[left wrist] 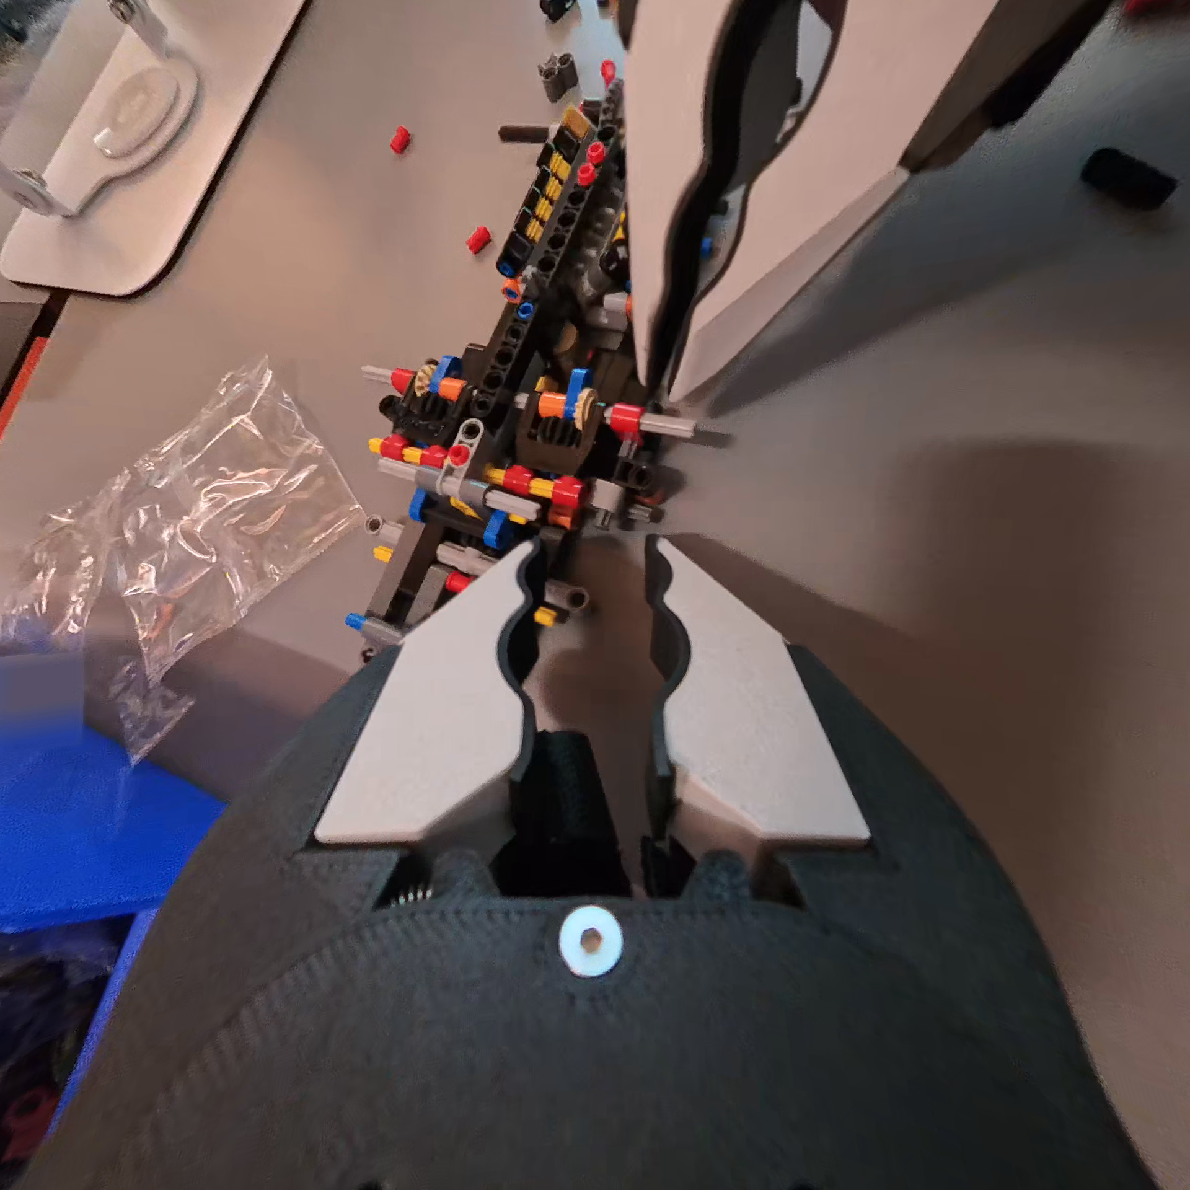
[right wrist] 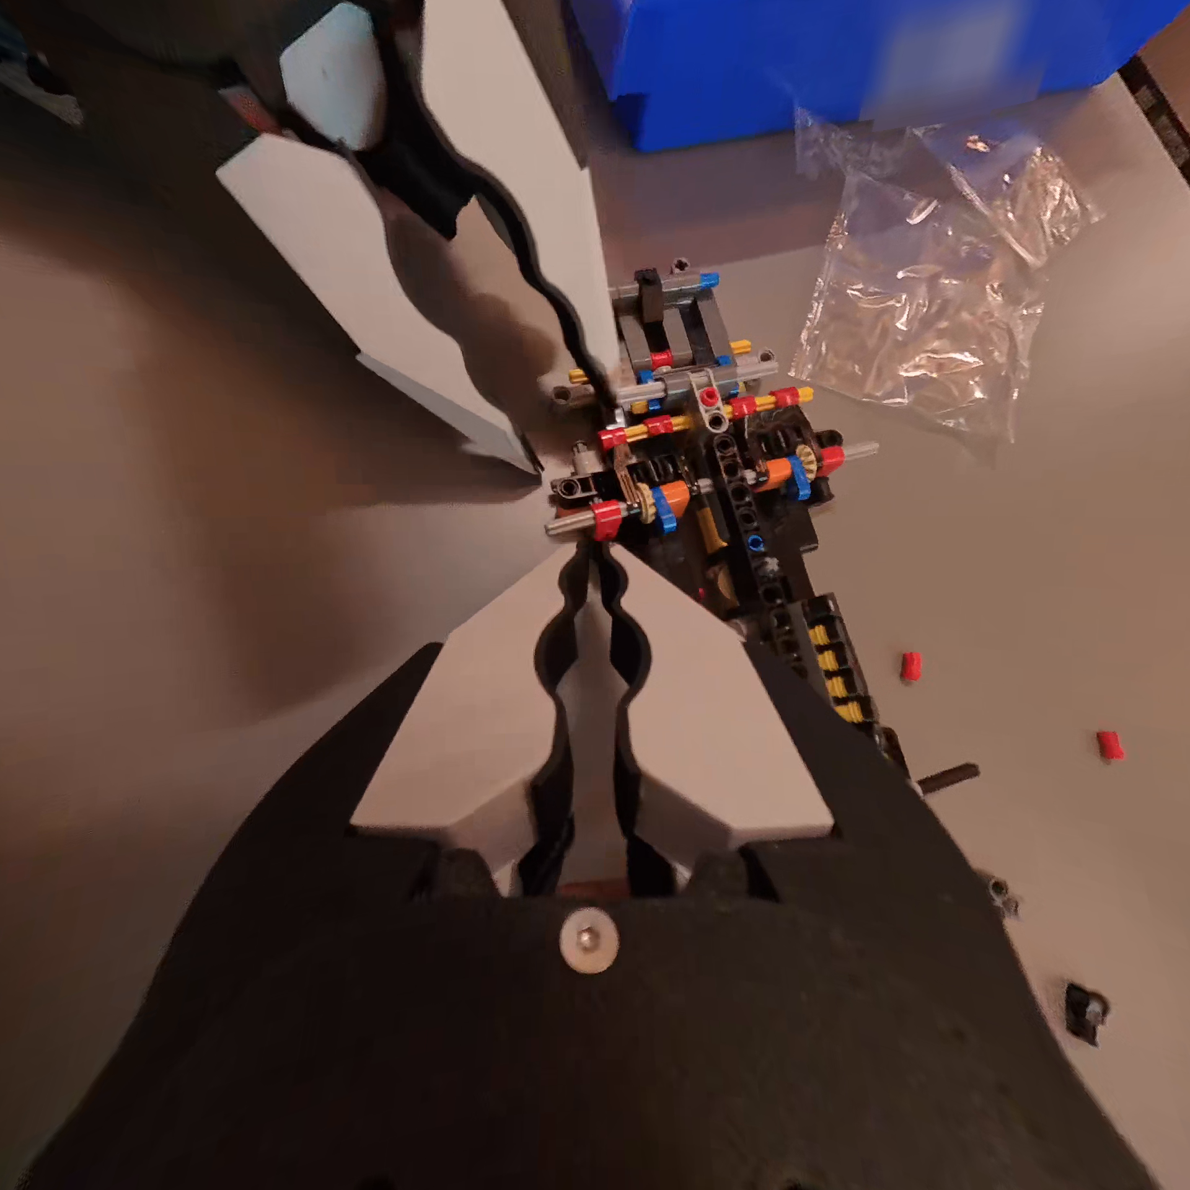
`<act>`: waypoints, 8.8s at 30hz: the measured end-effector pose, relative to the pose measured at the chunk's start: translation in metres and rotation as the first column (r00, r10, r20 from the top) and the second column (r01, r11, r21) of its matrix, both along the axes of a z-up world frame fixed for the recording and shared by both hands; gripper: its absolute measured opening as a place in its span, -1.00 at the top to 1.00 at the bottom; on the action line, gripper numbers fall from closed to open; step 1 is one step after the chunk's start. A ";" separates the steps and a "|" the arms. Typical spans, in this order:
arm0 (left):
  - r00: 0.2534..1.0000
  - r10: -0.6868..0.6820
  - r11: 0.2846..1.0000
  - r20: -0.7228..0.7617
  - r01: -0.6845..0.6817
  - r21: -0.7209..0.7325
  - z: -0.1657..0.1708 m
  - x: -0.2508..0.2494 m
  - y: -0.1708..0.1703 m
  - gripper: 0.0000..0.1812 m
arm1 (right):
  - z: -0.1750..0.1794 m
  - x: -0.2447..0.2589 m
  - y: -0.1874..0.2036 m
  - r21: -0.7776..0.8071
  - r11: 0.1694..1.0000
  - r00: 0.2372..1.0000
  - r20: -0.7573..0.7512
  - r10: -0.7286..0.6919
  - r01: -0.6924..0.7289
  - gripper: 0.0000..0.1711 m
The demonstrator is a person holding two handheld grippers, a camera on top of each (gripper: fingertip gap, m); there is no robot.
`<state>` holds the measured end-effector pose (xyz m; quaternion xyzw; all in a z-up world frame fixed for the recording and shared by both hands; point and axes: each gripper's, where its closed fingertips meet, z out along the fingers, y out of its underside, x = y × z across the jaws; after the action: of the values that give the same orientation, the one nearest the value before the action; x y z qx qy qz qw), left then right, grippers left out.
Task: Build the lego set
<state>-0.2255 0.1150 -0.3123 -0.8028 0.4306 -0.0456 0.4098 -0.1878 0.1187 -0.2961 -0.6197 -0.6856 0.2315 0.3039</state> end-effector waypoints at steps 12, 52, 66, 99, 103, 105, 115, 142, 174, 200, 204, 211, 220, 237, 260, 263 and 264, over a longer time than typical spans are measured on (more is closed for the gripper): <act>0.998 0.035 0.998 0.048 -0.033 -0.045 -0.003 0.048 -0.017 0.66 | -0.004 0.017 -0.005 -0.159 0.967 0.980 0.022 -0.199 0.200 0.77; 0.993 0.106 0.994 0.050 -0.104 -0.041 -0.002 0.062 -0.014 0.64 | -0.010 0.030 0.008 -0.332 0.875 0.925 -0.018 -0.380 0.353 0.69; 0.989 0.140 0.990 0.047 -0.138 -0.036 -0.002 0.061 -0.009 0.67 | -0.008 0.028 0.018 -0.454 0.826 0.907 -0.085 -0.413 0.333 0.80; 0.972 -0.109 0.986 -0.210 0.132 0.100 0.015 0.067 0.013 0.92 | -0.010 0.024 0.019 -0.363 0.884 0.932 -0.096 -0.349 0.294 0.83; 0.963 -0.142 0.983 -0.229 0.165 0.082 0.013 0.067 0.012 0.95 | -0.010 0.024 0.018 -0.374 0.883 0.935 -0.097 -0.342 0.284 0.83; 0.961 -0.151 0.983 -0.232 0.170 0.066 0.013 0.067 0.013 0.95 | -0.010 0.024 0.018 -0.377 0.882 0.935 -0.097 -0.341 0.283 0.83; 0.948 -0.203 0.978 -0.244 0.208 -0.005 0.013 0.068 0.013 0.95 | -0.010 0.025 0.019 -0.392 0.873 0.932 -0.092 -0.351 0.290 0.83; 0.953 -0.206 0.978 -0.221 0.192 -0.083 0.018 0.066 0.018 1.00 | -0.010 0.024 0.015 -0.324 0.908 0.943 -0.107 -0.316 0.267 0.84; 0.966 -0.176 0.975 -0.188 0.144 -0.172 0.019 0.066 0.022 1.00 | -0.006 0.024 0.013 -0.360 0.903 0.950 -0.114 -0.291 0.234 0.99; 0.987 -0.029 0.999 -0.157 0.026 -0.022 0.013 0.038 0.010 0.66 | -0.001 0.020 0.028 -0.117 0.967 0.954 -0.178 -0.243 0.224 0.92; 0.986 -0.014 1.000 -0.166 0.016 0.007 0.013 0.037 0.012 0.67 | 0.002 0.019 0.031 -0.077 0.972 0.952 -0.197 -0.234 0.223 0.92; 0.988 -0.005 1.000 -0.156 0.009 0.026 0.012 0.041 0.013 0.70 | 0.006 0.020 0.033 -0.001 0.978 0.958 -0.201 -0.203 0.207 0.91; 0.984 0.017 0.998 -0.179 -0.007 0.056 0.012 0.041 0.015 0.72 | -0.005 0.018 0.029 -0.071 0.984 0.973 -0.156 -0.172 0.163 0.95; 0.993 0.049 0.996 -0.107 -0.041 0.077 0.013 0.041 0.018 0.70 | -0.010 0.017 0.024 -0.359 0.919 0.974 -0.086 -0.210 0.166 0.94; 0.994 0.051 0.996 -0.095 -0.044 0.075 0.014 0.037 0.017 0.70 | -0.012 0.019 0.025 -0.415 0.889 0.969 -0.063 -0.238 0.191 0.84; 0.996 0.051 0.996 -0.080 -0.045 0.073 0.014 0.038 0.016 0.71 | -0.012 0.018 0.024 -0.422 0.889 0.972 -0.064 -0.226 0.179 0.84; 0.995 0.053 0.996 -0.079 -0.048 0.073 0.014 0.037 0.016 0.71 | -0.012 0.018 0.024 -0.403 0.897 0.972 -0.066 -0.225 0.180 0.85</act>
<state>-0.1884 0.1310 -0.2986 -0.7996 0.4277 0.0125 0.4213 -0.1697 0.1432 -0.3081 -0.7224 -0.5386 0.3658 0.2330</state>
